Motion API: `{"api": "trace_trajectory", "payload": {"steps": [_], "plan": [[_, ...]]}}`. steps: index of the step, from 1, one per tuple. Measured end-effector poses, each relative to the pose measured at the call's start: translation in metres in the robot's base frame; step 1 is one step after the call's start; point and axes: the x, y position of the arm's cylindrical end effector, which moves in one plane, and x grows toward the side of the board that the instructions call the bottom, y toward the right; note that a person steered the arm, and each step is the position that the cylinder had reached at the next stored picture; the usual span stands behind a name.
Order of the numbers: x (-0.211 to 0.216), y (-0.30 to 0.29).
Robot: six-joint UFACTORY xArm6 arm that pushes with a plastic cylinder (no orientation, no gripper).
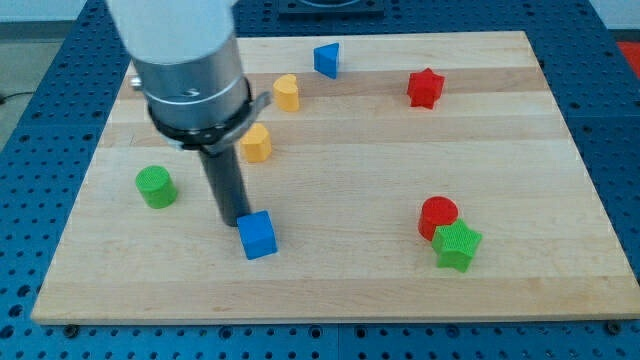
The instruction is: Move the blue cube left to the red circle
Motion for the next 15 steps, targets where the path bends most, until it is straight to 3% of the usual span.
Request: {"api": "trace_trajectory", "payload": {"steps": [2, 4, 5, 7, 8, 10, 12, 13, 14, 15], "plan": [[0.014, -0.015], [0.021, 0.071], [0.032, 0.083], [0.039, 0.052], [0.069, 0.042], [0.062, 0.060], [0.061, 0.116], [0.063, 0.106], [0.090, 0.080], [0.101, 0.120]]}}
